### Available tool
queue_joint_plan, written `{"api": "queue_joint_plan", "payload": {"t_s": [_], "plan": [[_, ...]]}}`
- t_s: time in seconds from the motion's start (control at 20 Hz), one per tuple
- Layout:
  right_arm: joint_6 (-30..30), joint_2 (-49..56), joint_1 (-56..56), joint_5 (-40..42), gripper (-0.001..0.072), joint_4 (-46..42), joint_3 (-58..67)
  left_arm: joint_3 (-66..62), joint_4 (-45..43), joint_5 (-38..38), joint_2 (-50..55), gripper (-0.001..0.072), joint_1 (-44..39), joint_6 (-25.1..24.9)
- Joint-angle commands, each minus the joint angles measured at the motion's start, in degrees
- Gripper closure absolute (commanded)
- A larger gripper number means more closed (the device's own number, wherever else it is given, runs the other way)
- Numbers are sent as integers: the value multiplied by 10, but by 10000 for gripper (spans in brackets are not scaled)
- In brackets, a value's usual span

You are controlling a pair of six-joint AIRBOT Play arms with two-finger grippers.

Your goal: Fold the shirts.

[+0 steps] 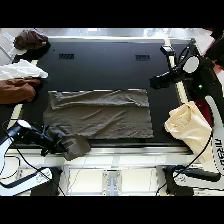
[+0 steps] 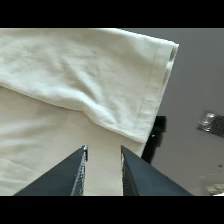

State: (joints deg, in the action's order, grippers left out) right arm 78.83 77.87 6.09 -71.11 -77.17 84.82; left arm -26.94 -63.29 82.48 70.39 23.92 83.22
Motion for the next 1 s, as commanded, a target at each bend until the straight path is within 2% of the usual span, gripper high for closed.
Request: {"api": "queue_joint_plan", "payload": {"t_s": [0.0,0.1,0.2,0.35,0.4,0.5,0.55,0.6,0.65,0.95], "plan": [[-2,-37,-6,-3,463,-66,-1,-4,23,11,-33,699,-4,-18],[22,-79,-47,-3,462,-60,-43,-4,26,9,-70,699,-4,-33],[71,-138,-111,22,462,-35,-167,-4,25,5,-113,699,-4,-43],[139,-235,-201,142,466,93,-431,-4,25,-17,-177,699,-4,-42],[141,-245,-226,142,466,149,-499,-4,25,-25,-195,699,-4,-42],[69,-232,-273,77,464,263,-587,-4,25,-35,-211,699,-4,-42],[35,-216,-289,47,430,305,-610,-4,25,-40,-211,699,-4,-42],[23,-200,-297,30,349,324,-619,-4,25,-45,-209,699,-4,-42],[23,-185,-295,19,296,325,-621,-4,25,-45,-210,699,-4,-42],[31,-155,-248,18,304,324,-621,-4,25,-44,-210,699,-4,-42]]}}
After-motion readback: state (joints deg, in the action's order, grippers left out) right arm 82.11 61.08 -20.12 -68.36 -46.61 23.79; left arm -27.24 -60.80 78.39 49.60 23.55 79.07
